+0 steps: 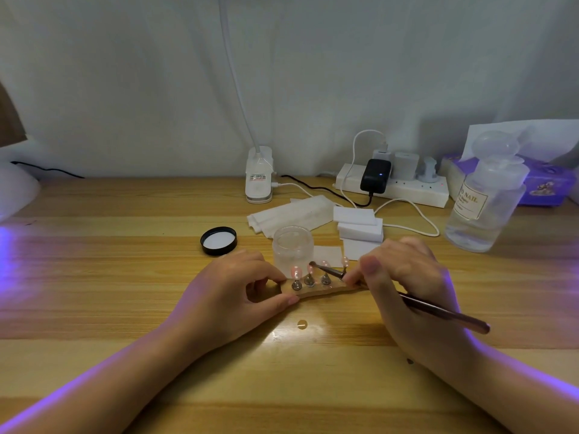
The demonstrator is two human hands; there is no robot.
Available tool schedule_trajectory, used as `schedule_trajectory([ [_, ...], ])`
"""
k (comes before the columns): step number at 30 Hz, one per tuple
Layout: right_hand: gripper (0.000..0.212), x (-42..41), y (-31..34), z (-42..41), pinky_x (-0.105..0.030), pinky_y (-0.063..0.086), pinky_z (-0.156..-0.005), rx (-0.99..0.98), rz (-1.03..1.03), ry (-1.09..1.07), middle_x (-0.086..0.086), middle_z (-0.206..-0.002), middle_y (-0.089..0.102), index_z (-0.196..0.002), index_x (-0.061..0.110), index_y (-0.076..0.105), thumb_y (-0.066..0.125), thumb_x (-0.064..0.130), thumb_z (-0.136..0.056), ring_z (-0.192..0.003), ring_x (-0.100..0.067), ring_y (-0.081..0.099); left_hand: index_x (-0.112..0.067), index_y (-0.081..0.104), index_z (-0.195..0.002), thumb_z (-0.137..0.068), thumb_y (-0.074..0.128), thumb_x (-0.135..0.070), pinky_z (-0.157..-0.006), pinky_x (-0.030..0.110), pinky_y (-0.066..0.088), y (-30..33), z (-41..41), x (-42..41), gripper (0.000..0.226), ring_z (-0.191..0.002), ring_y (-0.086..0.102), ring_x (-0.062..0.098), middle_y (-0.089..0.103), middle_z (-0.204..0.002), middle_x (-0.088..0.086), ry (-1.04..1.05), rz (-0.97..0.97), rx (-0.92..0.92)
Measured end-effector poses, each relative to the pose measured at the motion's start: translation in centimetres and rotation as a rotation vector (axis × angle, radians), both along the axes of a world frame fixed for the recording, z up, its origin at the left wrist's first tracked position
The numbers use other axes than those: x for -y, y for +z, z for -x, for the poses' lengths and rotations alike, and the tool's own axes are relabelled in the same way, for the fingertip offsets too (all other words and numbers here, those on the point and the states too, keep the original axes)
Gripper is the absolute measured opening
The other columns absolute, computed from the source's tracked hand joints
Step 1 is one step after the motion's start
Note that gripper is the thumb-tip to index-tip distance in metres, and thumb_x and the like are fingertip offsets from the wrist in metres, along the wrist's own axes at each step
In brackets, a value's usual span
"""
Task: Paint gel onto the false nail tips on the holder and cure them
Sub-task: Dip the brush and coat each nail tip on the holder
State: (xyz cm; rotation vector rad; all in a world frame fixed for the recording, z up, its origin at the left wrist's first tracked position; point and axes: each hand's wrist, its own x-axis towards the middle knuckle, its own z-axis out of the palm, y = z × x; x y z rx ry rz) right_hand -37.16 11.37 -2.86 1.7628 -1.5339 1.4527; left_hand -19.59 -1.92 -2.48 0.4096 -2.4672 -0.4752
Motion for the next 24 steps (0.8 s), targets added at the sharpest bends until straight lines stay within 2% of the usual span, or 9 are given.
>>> schedule_trajectory([
  [5,0.059,-0.46,0.01,-0.05,-0.037,0.039,-0.074,0.036,0.018,0.044,0.007,-0.058,0.062,-0.062,0.014,0.066,0.028,0.04,-0.099,-0.058,-0.007,0.057,-0.026,0.071,-0.084,-0.072,0.055,-0.058,-0.053,0.024,0.041,-0.11,0.05,0.08,0.038,-0.064,0.048,0.003,0.049,-0.064,-0.018,0.005,-0.003,-0.001],
  [10,0.056,-0.21,0.02,-0.07,-0.035,0.039,-0.074,0.064,-0.046,0.002,0.007,-0.062,0.063,-0.067,0.015,0.067,0.028,0.043,-0.097,-0.064,-0.004,0.057,-0.025,0.071,-0.083,-0.072,0.055,-0.058,-0.052,0.026,0.042,-0.13,0.01,0.03,0.038,-0.063,0.046,0.002,0.048,-0.064,-0.019,0.006,-0.005,-0.007],
  [15,0.061,-0.53,0.04,-0.31,-0.03,0.037,-0.076,0.126,-0.028,0.07,0.007,-0.055,0.06,-0.06,0.013,0.064,0.028,0.044,-0.098,-0.058,-0.003,0.056,-0.023,0.071,-0.082,-0.072,0.056,-0.057,-0.053,0.026,0.041,-0.08,0.06,0.01,0.039,-0.063,0.047,0.004,0.049,-0.063,-0.016,0.001,-0.014,-0.014],
  [21,0.054,-0.37,0.17,-0.34,-0.022,0.038,-0.073,0.178,-0.065,0.022,0.008,-0.062,0.062,-0.067,0.016,0.066,0.03,0.044,-0.096,-0.074,0.007,0.054,-0.023,0.071,-0.083,-0.071,0.055,-0.057,-0.052,0.031,0.045,-0.01,0.01,-0.07,0.039,-0.064,0.048,0.006,0.05,-0.064,-0.017,0.004,-0.015,-0.012],
  [24,0.054,-0.51,0.11,-0.43,-0.026,0.038,-0.075,0.194,-0.097,0.058,0.01,-0.06,0.062,-0.066,0.017,0.065,0.03,0.045,-0.095,-0.068,0.003,0.057,-0.024,0.072,-0.084,-0.072,0.055,-0.057,-0.053,0.029,0.044,-0.03,0.02,-0.07,0.039,-0.063,0.047,0.005,0.049,-0.064,-0.018,-0.003,-0.012,-0.006],
])
